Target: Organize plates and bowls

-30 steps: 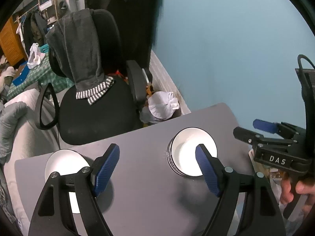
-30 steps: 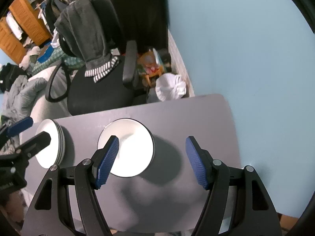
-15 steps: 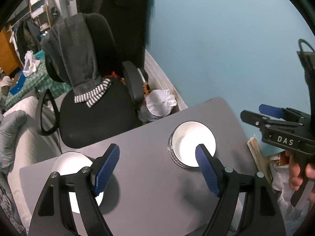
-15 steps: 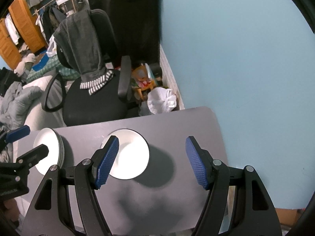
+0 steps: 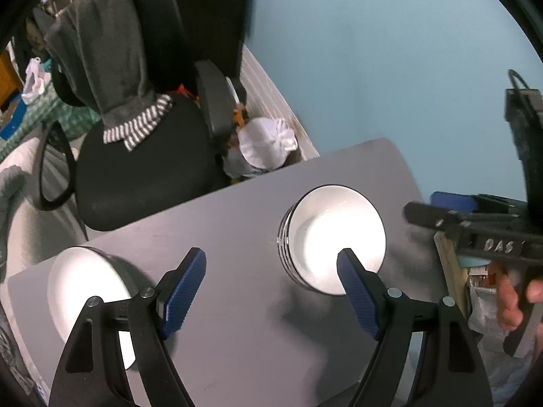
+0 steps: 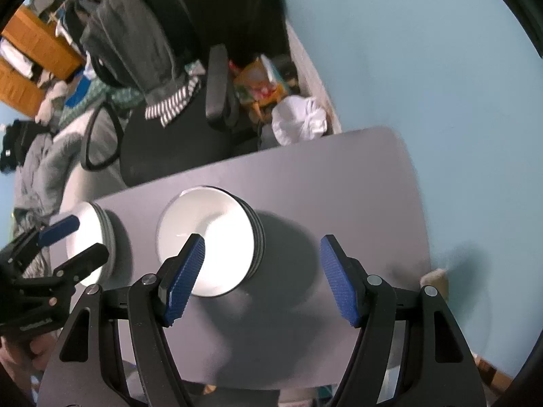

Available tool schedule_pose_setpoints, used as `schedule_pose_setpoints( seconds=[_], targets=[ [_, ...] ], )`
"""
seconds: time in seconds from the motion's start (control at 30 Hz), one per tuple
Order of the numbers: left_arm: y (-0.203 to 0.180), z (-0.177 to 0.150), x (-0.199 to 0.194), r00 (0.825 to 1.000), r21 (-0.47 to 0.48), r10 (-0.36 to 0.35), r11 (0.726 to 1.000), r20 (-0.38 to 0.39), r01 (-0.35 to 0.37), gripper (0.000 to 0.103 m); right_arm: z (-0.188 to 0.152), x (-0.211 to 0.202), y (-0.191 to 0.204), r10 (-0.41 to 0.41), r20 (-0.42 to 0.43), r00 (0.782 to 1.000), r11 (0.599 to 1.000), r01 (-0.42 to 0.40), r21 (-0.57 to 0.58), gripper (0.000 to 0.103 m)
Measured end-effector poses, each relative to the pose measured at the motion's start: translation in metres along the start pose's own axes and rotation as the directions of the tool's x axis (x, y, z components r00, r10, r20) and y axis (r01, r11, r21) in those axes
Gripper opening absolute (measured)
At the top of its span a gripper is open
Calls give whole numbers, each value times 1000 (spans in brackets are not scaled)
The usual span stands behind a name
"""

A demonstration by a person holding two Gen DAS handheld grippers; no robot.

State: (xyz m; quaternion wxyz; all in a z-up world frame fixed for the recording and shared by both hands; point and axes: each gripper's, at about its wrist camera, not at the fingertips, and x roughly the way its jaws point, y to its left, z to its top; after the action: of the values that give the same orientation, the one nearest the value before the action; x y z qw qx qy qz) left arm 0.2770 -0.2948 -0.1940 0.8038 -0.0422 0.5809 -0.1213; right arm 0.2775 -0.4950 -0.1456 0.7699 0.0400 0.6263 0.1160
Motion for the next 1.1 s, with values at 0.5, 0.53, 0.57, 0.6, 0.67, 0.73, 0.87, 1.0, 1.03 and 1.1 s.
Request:
schedule_pose_setpoints(
  seconds=[0.5,0.53,0.57,0.6,0.67,0.73,0.87,1.0,1.03,1.1],
  targets=[
    [-5,1,76,991,-76,-27,997,-132,17,81,4,90,-4,39,-194,980,987,-68,-145,69],
    [-4,2,77,991,-84,-31,996,-133,20,81,3,91,-4,39,-188,981,985,-69,-161,69],
    [-3,2,80,990,-91,-33,996,-134,21,81,3,92,-3,33,-189,981,982,-67,-179,69],
    [-2,3,81,991,-102,-38,995,-132,24,81,2,94,-3,24,-194,981,979,-62,-193,69],
    [-1,4,85,990,-120,-47,992,-130,32,81,4,99,-3,13,-204,979,976,-57,-211,69],
    [1,5,88,989,-146,-69,988,-130,50,78,4,102,-4,10,-217,976,973,-60,-224,69],
    [4,6,97,983,-184,-100,980,-153,71,66,3,106,-10,52,-230,972,972,-102,-213,69],
    [6,3,105,978,-204,-116,976,-175,79,66,4,110,-16,102,-257,961,971,-152,-183,69],
    [5,2,107,975,-209,-122,974,-185,82,66,5,111,-18,114,-265,957,972,-163,-172,69],
    [6,0,112,970,-220,-137,971,-200,91,59,5,111,-20,128,-275,953,971,-177,-161,69]
  ],
)
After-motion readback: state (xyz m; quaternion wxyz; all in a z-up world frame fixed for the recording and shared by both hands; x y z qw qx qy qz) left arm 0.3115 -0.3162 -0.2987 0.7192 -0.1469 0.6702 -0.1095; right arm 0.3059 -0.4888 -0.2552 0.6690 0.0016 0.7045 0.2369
